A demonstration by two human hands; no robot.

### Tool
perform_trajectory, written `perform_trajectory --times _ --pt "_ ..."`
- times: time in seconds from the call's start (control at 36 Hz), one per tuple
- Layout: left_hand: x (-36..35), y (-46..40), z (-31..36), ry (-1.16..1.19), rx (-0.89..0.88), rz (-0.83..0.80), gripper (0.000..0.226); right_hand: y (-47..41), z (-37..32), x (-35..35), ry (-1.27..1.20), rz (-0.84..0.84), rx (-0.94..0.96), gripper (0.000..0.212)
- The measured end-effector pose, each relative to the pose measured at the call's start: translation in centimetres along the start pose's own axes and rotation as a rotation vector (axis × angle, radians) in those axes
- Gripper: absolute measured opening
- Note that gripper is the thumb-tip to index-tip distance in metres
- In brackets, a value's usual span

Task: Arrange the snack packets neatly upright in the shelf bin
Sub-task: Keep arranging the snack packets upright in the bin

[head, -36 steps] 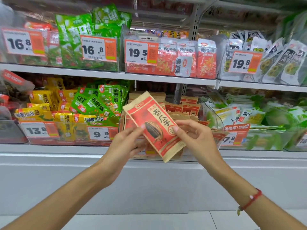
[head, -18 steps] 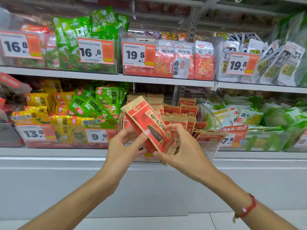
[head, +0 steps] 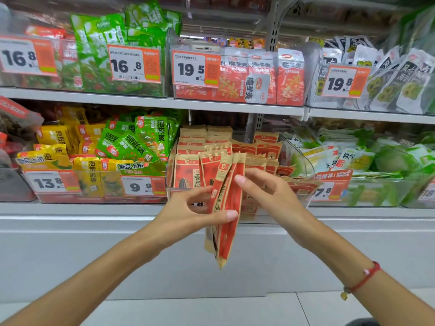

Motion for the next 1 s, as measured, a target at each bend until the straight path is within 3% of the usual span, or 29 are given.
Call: perform_trajectory --times 0.08,0.14,0.19,0.31,0.42,0.56,0.61,0.67,0.72,0.81,0.92,1.0 --pt "-0.2 -0.1 0.0 0.028 -0.004 0.019 0.057 -0.1 0.5 0.6 -0.05 0.041 0.002 0.026" --pt "-0.3 -0.1 -0.1 0.037 -0.001 0.027 0.053 -0.1 0.8 0.5 -0.089 0.033 -0.022 0.023" --pt "-0.3 -0.2 -0.2 0.045 0.007 0.047 0.05 -0.2 1.1 0.1 -0.105 -0.004 -0.058 0.025" --pt "0.9 -0.5 -0.5 0.205 0.005 0.191 0.07 0.1 1.6 -1.1 -0.09 -0.107 -0.118 0.036" --pt "2.1 0.0 0.2 0.251 -0.035 0.371 0.053 0.8 1.4 -1.7 0.148 0.024 -0.035 0.05" --pt "1.3 0.7 1.7 0.282 -0.123 0.419 0.053 1.0 0.4 -1.6 0.222 0.188 0.152 0.041" --pt "1.3 0.9 1.9 0.264 -0.146 0.431 0.055 0.5 0.7 -0.5 0.178 0.22 0.124 0.036" --pt "1.7 0.9 1.9 0.243 -0.173 0.457 0.043 -0.1 1.6 0.8 0.112 0.218 0.026 0.035" --pt "2.1 0.8 1.6 0.222 -0.195 0.472 0.027 -0.5 2.6 1.5 0.017 0.16 -0.081 0.039" --pt "2.2 0.7 0.8 0.228 -0.167 0.482 0.024 -0.4 3.0 1.5 -0.051 0.087 -0.131 0.04" --pt "2.0 0.7 0.3 0.271 -0.085 0.479 0.035 -0.1 1.5 2.4 -0.011 0.212 0.019 0.035" --pt "0.5 0.9 0.8 0.378 -0.007 0.328 0.049 1.0 -1.7 3.4 0.304 0.424 0.334 0.04"
Point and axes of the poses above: each hand's wrist, its own y-axis away from the middle knuckle, its own x-axis out of the back of the hand, z = x × y, the point moved 8 cm from there along -y, towards the middle knuckle, and after that the axes turned 1 degree about z, right-handed, at the moved point
